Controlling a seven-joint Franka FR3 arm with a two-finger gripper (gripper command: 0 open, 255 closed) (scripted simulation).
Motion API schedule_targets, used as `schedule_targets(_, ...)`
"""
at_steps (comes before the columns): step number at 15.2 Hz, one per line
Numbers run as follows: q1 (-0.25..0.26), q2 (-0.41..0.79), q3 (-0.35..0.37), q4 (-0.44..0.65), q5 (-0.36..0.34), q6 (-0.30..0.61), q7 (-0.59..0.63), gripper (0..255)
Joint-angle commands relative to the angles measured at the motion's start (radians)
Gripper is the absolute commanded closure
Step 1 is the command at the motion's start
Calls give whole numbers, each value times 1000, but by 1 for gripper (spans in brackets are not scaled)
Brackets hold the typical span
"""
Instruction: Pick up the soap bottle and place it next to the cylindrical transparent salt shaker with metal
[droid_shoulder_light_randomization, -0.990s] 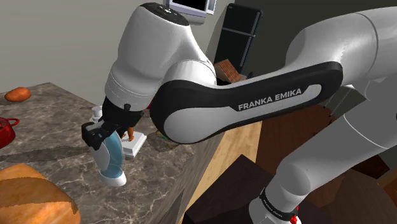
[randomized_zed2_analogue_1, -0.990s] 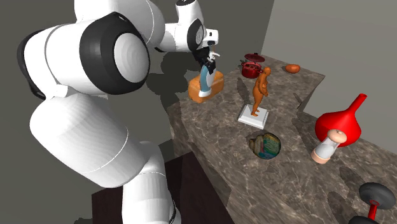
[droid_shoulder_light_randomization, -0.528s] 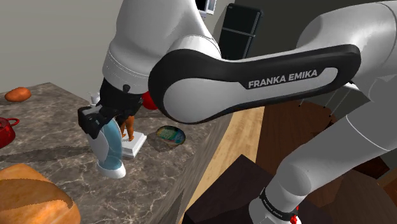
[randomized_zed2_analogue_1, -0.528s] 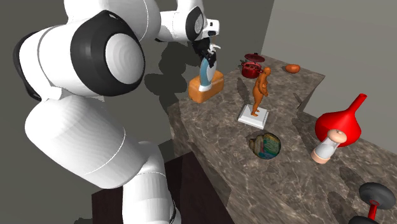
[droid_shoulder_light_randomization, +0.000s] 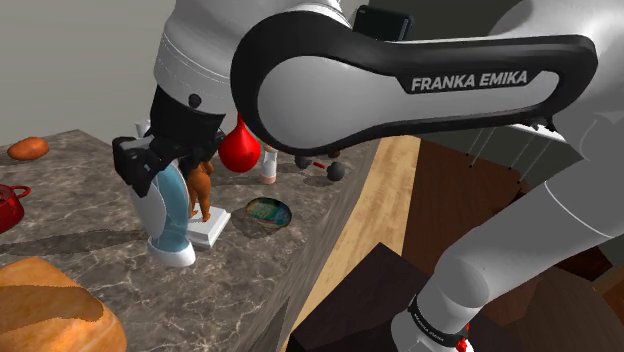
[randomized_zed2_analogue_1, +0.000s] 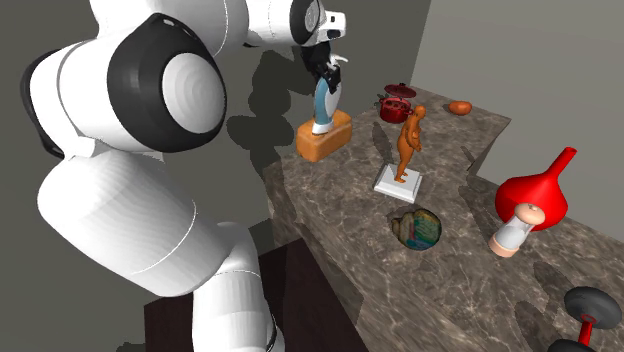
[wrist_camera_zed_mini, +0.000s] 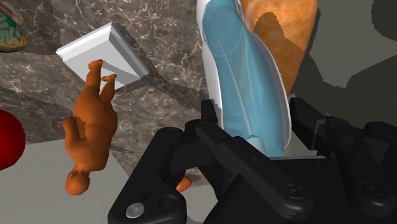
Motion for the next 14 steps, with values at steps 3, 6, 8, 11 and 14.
schedule_targets(3, -2, 0, -9, 57, 0, -58, -6, 255)
schedule_targets(6, -5, 4, -10, 101, -4, -98, -6, 255)
schedule_targets(8, -8, 9, -10, 131, -9, -125, -5, 255)
schedule_targets(11, -13, 19, -8, 178, -18, -165, -2, 255)
schedule_targets(14, -18, 29, -4, 219, -27, -198, 1, 255)
